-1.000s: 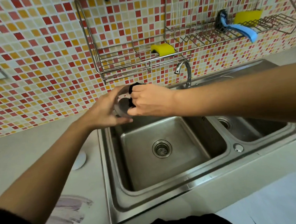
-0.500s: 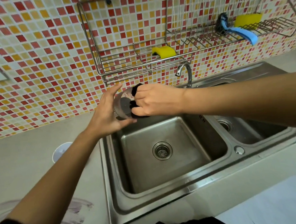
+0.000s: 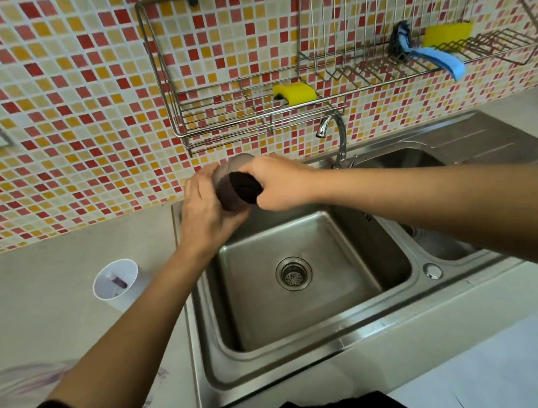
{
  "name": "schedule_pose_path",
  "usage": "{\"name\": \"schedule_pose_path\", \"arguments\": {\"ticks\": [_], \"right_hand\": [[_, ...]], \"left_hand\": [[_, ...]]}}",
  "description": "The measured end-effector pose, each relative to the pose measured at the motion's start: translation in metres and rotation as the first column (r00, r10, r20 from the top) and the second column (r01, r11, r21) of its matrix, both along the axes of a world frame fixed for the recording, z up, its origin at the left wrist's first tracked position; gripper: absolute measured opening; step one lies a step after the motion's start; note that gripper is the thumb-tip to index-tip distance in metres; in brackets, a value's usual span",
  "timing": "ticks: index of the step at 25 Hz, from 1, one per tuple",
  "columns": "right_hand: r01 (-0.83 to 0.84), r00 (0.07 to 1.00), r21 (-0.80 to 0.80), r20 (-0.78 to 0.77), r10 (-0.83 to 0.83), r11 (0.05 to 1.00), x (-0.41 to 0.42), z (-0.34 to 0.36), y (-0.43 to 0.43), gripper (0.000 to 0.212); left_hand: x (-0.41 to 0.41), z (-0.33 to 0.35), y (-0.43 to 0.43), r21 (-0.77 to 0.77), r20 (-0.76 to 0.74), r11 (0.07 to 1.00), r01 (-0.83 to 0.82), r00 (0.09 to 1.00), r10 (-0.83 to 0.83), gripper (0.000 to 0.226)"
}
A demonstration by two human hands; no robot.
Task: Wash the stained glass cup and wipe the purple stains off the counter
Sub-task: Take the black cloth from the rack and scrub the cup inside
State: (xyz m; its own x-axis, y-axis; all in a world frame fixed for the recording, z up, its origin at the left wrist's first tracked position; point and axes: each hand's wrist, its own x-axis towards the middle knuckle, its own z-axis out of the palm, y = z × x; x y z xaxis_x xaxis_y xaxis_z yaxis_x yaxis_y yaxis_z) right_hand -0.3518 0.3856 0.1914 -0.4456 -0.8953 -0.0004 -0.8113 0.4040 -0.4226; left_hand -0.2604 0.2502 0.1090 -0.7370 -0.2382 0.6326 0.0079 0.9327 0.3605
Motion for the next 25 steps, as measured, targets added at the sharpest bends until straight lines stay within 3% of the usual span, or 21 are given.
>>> {"name": "schedule_pose_path", "arguments": {"ticks": [2, 4, 6, 7, 10, 12, 15, 18, 20, 22, 25], "right_hand": [[-0.003, 1.000, -0.047, -0.011, 0.002, 0.999, 0.002, 0.008, 0.007, 0.022], [-0.062, 0.976, -0.024, -0.212, 0.055, 0.998, -0.004, 0.011, 0.018, 0.035], [-0.071, 0.910, -0.029, -0.411, 0.053, 0.997, -0.015, 0.006, 0.031, 0.060], [-0.047, 0.917, -0.060, -0.399, 0.019, 0.997, -0.018, 0.002, 0.036, 0.068], [0.001, 0.963, -0.146, -0.267, -0.040, 0.989, -0.007, -0.020, 0.040, 0.086], [0.064, 0.991, -0.193, -0.105, -0.085, 0.979, 0.008, -0.040, 0.037, 0.095], [0.105, 0.956, -0.236, 0.292, -0.032, 0.966, 0.026, -0.061, 0.034, 0.099], [0.198, 0.846, -0.310, 0.533, -0.003, 0.930, 0.034, -0.069, 0.027, 0.071], [0.320, 0.851, -0.361, 0.516, -0.098, 0.876, 0.031, -0.069, 0.021, 0.057], [0.390, 0.867, -0.428, 0.469, -0.168, 0.816, 0.032, -0.067, 0.017, 0.051], [0.377, 0.912, -0.508, 0.351, -0.214, 0.774, 0.042, -0.071, 0.016, 0.050]], "left_hand": [[-0.001, -0.004, 0.000, 0.139, 0.135, 0.990, -0.001, 0.991, -0.018, 0.090], [-0.001, -0.011, -0.001, 0.372, 0.234, 0.928, -0.021, 0.970, -0.072, 0.098], [0.002, -0.014, -0.005, 0.662, 0.206, 0.750, -0.012, 0.964, -0.166, 0.097], [0.003, -0.014, -0.006, 0.776, 0.153, 0.631, 0.013, 0.966, -0.208, 0.093], [-0.001, -0.011, 0.003, 0.961, -0.076, 0.233, 0.147, 0.955, -0.288, 0.076], [-0.003, -0.005, 0.013, 0.973, -0.170, 0.099, 0.206, 0.941, -0.293, 0.069], [-0.003, 0.003, 0.019, 0.973, -0.161, 0.123, 0.196, 0.956, -0.246, 0.075], [-0.001, 0.003, 0.024, 0.940, -0.040, 0.329, 0.089, 0.987, -0.155, 0.081], [0.003, -0.006, 0.035, 0.897, 0.017, 0.441, 0.028, 0.995, -0.098, 0.074], [0.006, -0.014, 0.047, 0.871, 0.001, 0.490, 0.030, 0.998, -0.062, 0.046], [0.005, -0.004, 0.051, 0.870, -0.078, 0.485, 0.088, 0.996, -0.041, 0.023]]}}
